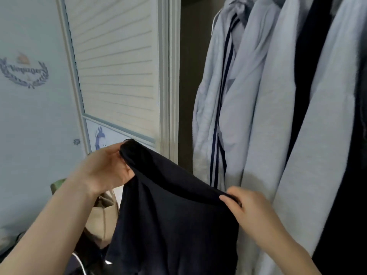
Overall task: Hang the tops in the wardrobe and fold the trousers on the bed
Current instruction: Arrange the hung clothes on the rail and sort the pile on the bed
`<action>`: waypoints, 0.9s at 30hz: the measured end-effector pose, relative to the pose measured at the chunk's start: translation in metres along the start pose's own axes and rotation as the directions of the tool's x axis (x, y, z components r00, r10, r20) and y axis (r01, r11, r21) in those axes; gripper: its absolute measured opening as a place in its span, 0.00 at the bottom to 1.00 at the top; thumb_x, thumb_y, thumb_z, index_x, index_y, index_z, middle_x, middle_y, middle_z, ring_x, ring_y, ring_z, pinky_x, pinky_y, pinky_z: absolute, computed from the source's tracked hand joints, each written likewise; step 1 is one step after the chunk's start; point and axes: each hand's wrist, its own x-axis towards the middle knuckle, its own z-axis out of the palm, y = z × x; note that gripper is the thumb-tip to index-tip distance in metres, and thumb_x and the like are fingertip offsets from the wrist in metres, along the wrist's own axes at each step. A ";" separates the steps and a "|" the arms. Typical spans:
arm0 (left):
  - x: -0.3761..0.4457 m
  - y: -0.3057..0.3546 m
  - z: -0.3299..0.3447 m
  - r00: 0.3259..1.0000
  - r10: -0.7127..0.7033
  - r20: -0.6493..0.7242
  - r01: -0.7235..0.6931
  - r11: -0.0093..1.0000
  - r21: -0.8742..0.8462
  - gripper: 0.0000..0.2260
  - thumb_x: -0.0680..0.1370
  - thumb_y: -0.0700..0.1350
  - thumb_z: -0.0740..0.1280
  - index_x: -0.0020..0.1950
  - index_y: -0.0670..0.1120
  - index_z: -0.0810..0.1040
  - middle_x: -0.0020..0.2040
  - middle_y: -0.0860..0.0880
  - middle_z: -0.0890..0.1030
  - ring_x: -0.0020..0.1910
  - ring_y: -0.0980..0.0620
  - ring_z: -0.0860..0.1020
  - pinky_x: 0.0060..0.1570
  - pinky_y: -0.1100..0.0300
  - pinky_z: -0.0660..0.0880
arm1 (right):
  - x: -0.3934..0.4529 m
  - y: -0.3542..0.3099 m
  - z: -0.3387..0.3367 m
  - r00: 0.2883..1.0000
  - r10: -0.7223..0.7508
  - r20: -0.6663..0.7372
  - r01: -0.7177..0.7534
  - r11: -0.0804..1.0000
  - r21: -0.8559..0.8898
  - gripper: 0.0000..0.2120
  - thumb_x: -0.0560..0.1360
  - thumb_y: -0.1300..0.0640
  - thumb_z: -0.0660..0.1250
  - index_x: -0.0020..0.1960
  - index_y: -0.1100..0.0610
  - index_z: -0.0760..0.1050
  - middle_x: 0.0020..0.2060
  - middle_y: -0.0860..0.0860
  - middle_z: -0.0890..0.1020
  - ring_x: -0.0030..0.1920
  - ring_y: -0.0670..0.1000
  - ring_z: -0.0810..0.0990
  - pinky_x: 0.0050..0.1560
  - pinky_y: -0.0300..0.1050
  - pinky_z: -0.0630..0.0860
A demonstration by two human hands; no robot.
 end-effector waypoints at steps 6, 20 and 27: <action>0.030 0.034 0.042 0.992 0.121 0.034 -0.125 0.920 0.371 0.05 0.76 0.45 0.66 0.45 0.44 0.79 0.42 0.47 0.80 0.39 0.50 0.81 0.35 0.61 0.79 | 0.058 -0.017 -0.021 0.914 0.039 0.404 0.012 0.993 -0.121 0.16 0.78 0.48 0.65 0.33 0.52 0.70 0.29 0.48 0.76 0.32 0.46 0.76 0.36 0.42 0.73; 0.075 0.075 0.104 0.884 0.441 0.152 -0.443 0.692 0.570 0.10 0.77 0.48 0.70 0.42 0.45 0.87 0.39 0.48 0.83 0.35 0.54 0.81 0.33 0.62 0.76 | 0.346 -0.189 -0.170 0.854 -0.221 -0.471 0.182 0.975 -0.128 0.15 0.76 0.66 0.59 0.62 0.65 0.68 0.62 0.61 0.72 0.60 0.60 0.73 0.55 0.46 0.71; 0.080 0.077 0.102 0.874 0.440 0.205 -0.468 0.649 0.600 0.11 0.78 0.49 0.69 0.40 0.45 0.86 0.38 0.47 0.81 0.36 0.52 0.79 0.42 0.57 0.74 | 0.407 -0.146 -0.179 0.924 0.170 -0.343 -0.269 0.925 -0.267 0.25 0.73 0.57 0.62 0.68 0.65 0.68 0.65 0.63 0.71 0.64 0.64 0.73 0.63 0.54 0.72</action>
